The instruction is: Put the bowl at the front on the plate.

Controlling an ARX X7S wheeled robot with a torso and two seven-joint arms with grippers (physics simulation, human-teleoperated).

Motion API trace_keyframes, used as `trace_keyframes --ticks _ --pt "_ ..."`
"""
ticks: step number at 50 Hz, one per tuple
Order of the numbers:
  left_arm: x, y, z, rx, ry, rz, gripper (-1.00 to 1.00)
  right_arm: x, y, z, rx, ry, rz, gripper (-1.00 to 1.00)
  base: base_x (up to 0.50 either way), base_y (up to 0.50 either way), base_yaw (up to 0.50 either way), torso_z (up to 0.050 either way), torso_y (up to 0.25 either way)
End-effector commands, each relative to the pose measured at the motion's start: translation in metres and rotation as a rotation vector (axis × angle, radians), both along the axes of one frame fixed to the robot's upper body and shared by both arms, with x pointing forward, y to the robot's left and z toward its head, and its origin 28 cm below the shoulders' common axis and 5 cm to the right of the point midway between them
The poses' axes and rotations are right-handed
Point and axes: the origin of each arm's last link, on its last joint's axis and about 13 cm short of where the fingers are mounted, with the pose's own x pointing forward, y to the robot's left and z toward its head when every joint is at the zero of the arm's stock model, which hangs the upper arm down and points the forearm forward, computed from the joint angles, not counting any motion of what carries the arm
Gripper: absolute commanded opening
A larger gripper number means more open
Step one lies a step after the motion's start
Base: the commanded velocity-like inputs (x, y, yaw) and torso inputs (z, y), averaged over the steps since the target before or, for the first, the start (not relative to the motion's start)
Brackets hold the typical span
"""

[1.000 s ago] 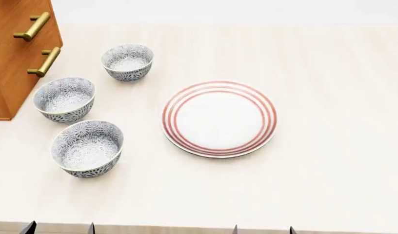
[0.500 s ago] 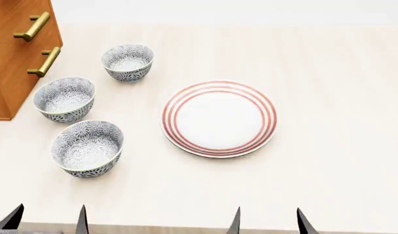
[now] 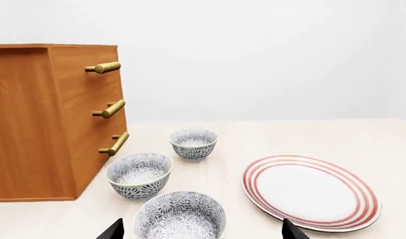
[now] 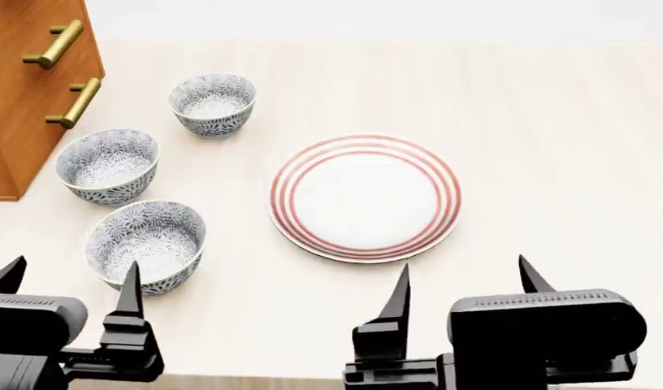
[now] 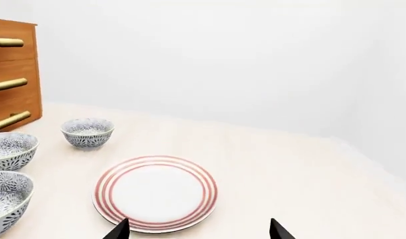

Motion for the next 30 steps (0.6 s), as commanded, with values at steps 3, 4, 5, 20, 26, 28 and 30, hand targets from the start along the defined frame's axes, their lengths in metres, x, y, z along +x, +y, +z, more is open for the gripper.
trace_keyframes --ticks 3,4,5,20,26,28,30 --pt "0.0 -0.004 0.049 -0.006 -0.037 -0.051 1.0 -0.003 -0.003 0.064 -0.093 -0.074 0.007 1.0 0.0 0.0 0.0 0.0 0.0" --pt "0.0 -0.004 0.051 -0.007 -0.039 -0.053 1.0 -0.003 -0.003 0.067 -0.094 -0.081 0.005 1.0 0.0 0.0 0.0 0.0 0.0" --pt "-0.001 -0.005 0.055 -0.009 -0.039 -0.056 1.0 -0.002 -0.003 0.071 -0.095 -0.092 0.011 1.0 0.0 0.0 0.0 0.0 0.0" --pt "-0.005 -0.005 0.105 -0.036 -0.102 -0.079 1.0 -0.005 -0.001 0.12 -0.181 -0.124 0.025 1.0 0.0 0.0 0.0 0.0 0.0" --pt "-0.01 -0.005 0.124 -0.05 -0.116 -0.097 1.0 -0.006 -0.002 0.129 -0.197 -0.138 0.016 1.0 0.0 0.0 0.0 0.0 0.0" --pt "-0.013 -0.006 0.131 -0.06 -0.125 -0.11 1.0 -0.006 -0.003 0.132 -0.203 -0.141 0.013 1.0 0.0 0.0 0.0 0.0 0.0" --pt "-0.015 -0.007 0.139 -0.071 -0.132 -0.119 1.0 -0.006 -0.003 0.135 -0.209 -0.141 0.014 1.0 0.0 0.0 0.0 0.0 0.0"
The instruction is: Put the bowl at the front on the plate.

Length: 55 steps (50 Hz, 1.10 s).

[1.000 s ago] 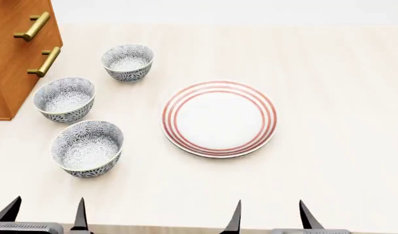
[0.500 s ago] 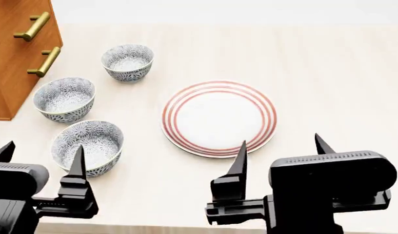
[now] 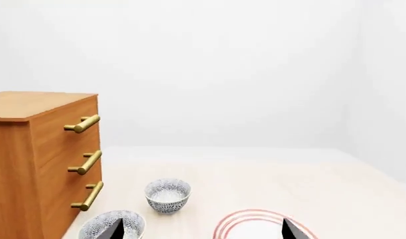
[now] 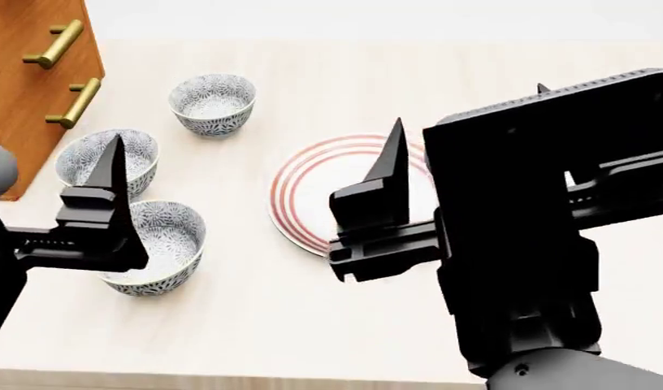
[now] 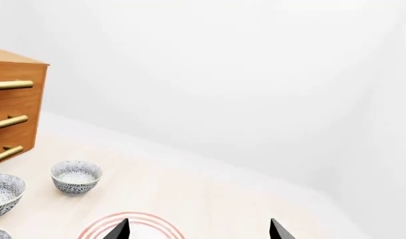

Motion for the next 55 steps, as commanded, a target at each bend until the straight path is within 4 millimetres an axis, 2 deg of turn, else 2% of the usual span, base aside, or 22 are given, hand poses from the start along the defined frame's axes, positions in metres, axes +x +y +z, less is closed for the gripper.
trace_keyframes --ticks 1,11,25,36,55 --pt "-0.015 0.001 0.037 -0.007 -0.054 -0.041 1.0 -0.009 -0.005 0.025 -0.049 -0.031 -0.013 1.0 0.0 0.0 0.0 0.0 0.0" --pt "-0.017 0.003 0.066 -0.033 -0.089 -0.056 1.0 -0.008 -0.005 0.043 -0.071 -0.044 -0.012 1.0 0.0 0.0 0.0 0.0 0.0" --pt "-0.022 0.003 0.084 -0.032 -0.137 -0.052 1.0 -0.007 -0.004 0.062 -0.109 -0.055 -0.018 1.0 0.0 0.0 0.0 0.0 0.0" --pt "-0.02 0.005 0.083 -0.04 -0.146 -0.045 1.0 -0.006 -0.001 0.068 -0.108 -0.062 -0.001 1.0 0.0 0.0 0.0 0.0 0.0" --pt "-0.018 0.006 0.078 -0.037 -0.135 -0.026 1.0 -0.007 -0.001 0.062 -0.103 -0.044 0.011 1.0 0.07 0.0 0.0 0.0 0.0"
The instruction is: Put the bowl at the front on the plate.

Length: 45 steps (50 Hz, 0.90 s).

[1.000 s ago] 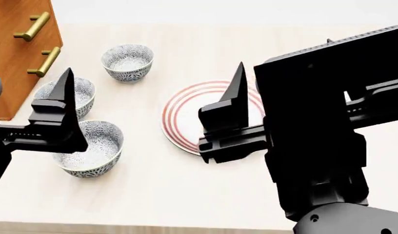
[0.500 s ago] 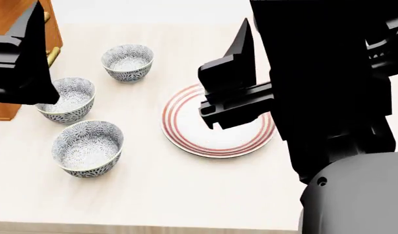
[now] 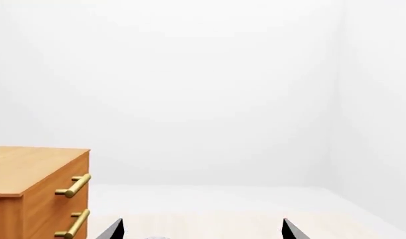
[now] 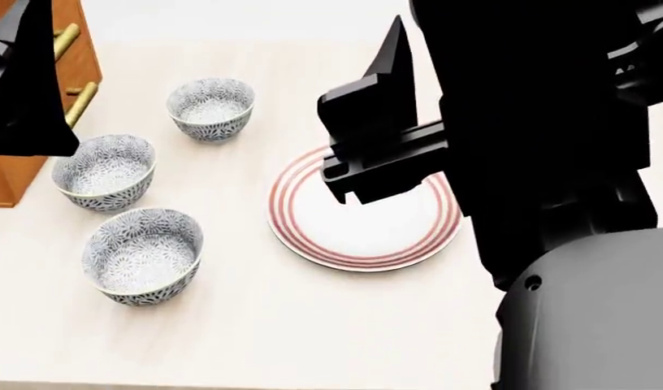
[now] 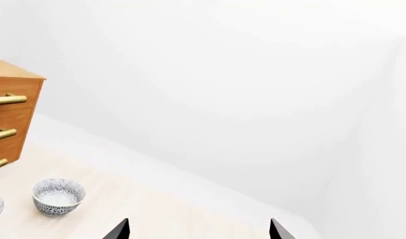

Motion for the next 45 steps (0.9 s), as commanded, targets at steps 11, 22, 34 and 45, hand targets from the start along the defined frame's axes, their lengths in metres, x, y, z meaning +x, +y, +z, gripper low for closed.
trace_keyframes --ticks 11,22,34,45 --pt "-0.0022 0.0005 -0.0038 -0.001 0.014 -0.005 1.0 -0.0026 0.0003 -0.0003 0.002 0.002 0.005 1.0 0.15 0.0 0.0 0.0 0.0" --pt "-0.0011 -0.0016 -0.0107 0.01 0.033 -0.019 1.0 -0.0032 -0.0018 -0.0033 0.012 0.006 0.002 1.0 0.01 0.0 0.0 0.0 0.0" --pt "-0.0009 -0.0008 -0.011 0.009 0.032 -0.015 1.0 -0.0026 -0.001 -0.0035 0.008 0.007 0.005 1.0 0.05 0.0 0.0 0.0 0.0" --pt "-0.0006 -0.0007 -0.011 0.008 0.03 -0.014 1.0 -0.0023 -0.0009 -0.0036 0.007 0.007 0.009 1.0 0.06 0.0 0.0 0.0 0.0"
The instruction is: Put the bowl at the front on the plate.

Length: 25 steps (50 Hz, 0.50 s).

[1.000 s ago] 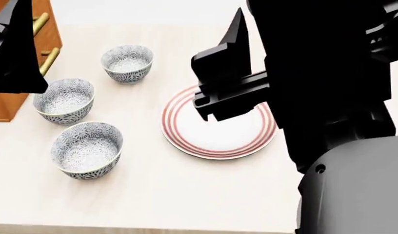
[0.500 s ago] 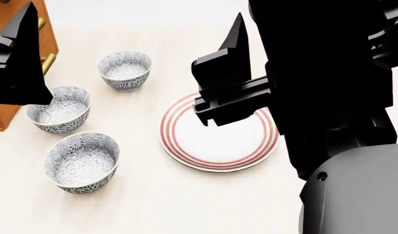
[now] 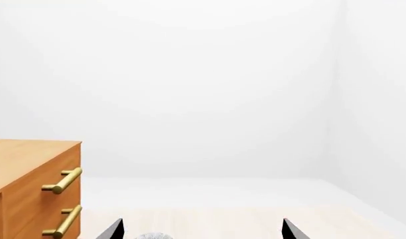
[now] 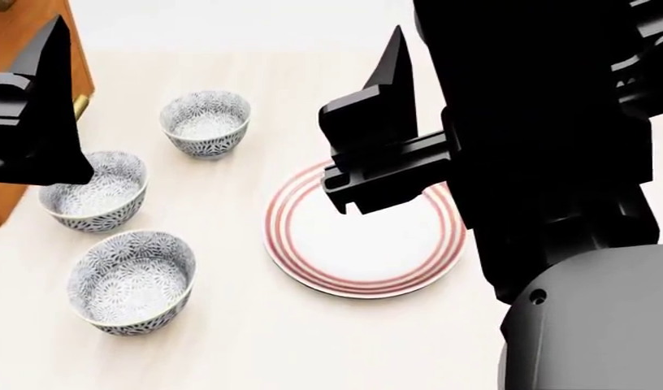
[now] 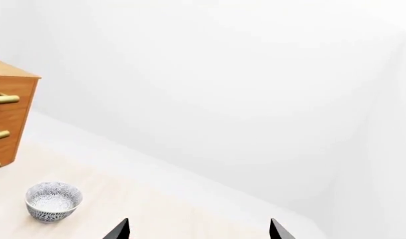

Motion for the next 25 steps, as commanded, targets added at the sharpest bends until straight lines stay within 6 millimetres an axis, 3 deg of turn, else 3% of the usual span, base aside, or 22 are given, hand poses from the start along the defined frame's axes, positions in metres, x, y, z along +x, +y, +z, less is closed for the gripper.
trace_keyframes --ticks 1,25 --pt "0.0 0.0002 -0.0005 -0.001 0.0 0.001 1.0 0.0002 0.0001 -0.0001 -0.001 0.0 0.003 1.0 0.07 0.0 0.0 0.0 0.0" --pt "0.0006 0.0006 -0.0018 0.0 0.002 0.003 1.0 0.0005 -0.0009 -0.0012 0.002 0.002 0.001 1.0 0.07 0.0 0.0 0.0 0.0"
